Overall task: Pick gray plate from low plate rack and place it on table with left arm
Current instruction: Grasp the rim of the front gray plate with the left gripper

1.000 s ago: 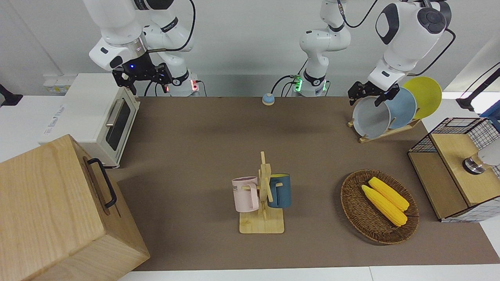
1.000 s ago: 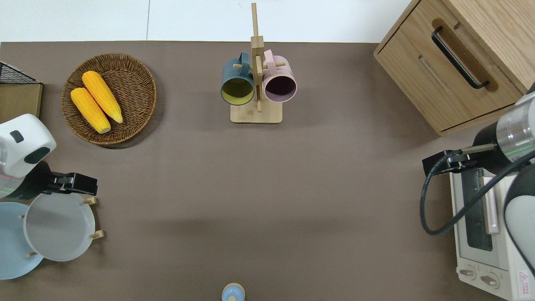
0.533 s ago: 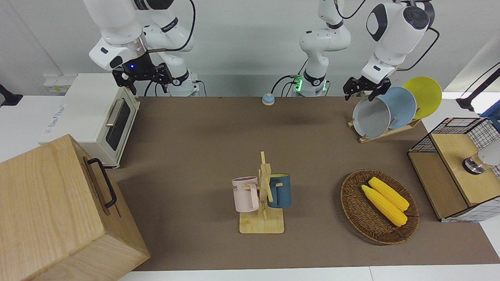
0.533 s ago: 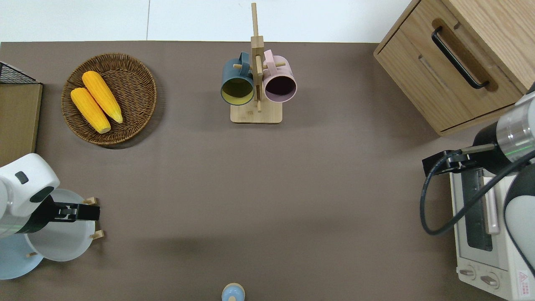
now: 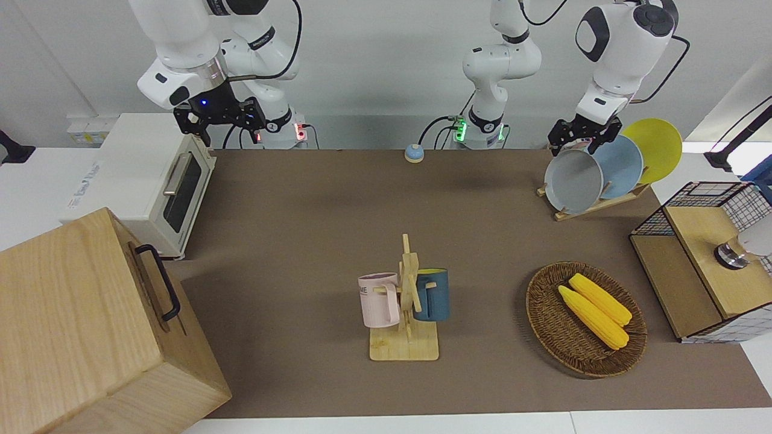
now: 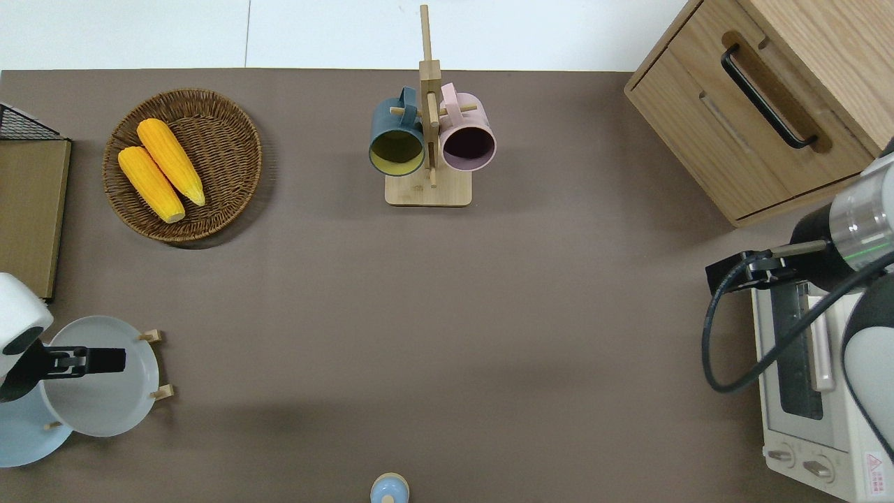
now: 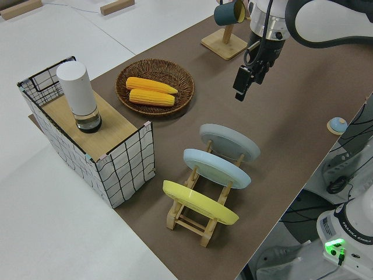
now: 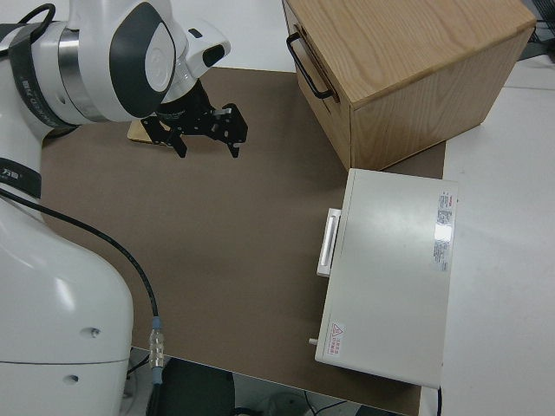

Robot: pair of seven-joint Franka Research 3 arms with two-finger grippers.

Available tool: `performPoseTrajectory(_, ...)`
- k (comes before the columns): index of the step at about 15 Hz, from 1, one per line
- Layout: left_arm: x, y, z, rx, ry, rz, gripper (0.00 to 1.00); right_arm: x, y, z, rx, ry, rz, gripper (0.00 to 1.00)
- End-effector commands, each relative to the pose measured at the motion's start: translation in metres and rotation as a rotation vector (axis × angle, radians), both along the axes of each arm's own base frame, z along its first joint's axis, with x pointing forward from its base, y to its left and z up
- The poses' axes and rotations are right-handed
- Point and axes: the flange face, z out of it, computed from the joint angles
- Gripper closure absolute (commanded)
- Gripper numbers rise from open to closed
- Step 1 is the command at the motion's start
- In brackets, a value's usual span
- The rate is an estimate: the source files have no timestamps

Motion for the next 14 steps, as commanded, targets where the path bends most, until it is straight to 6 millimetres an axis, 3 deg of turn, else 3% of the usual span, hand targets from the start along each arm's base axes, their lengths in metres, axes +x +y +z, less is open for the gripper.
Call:
performPoseTrajectory(1,-0.016,0.029,-0.001,0.116,-0.064,-0.001,0.01,-0.002,-0.002,0.004,-0.008,0.0,-0.014,0.017)
performPoseTrajectory(4,-0.018,0.042,-0.003,0.19,-0.055,0.014,0.01,-0.002,-0.002,0.004,-0.008,0.0,-0.014,0.017)
performPoseTrajectory(10,-0.026,0.061,-0.038,0.239,-0.004,0.056,0.01,-0.002,-0.003,0.004,-0.008,0.0,-0.016,0.017)
performPoseTrajectory(14,-0.027,0.063,-0.06,0.232,0.016,0.078,0.02,-0.002,-0.003,0.003,-0.008,0.002,-0.016,0.017)
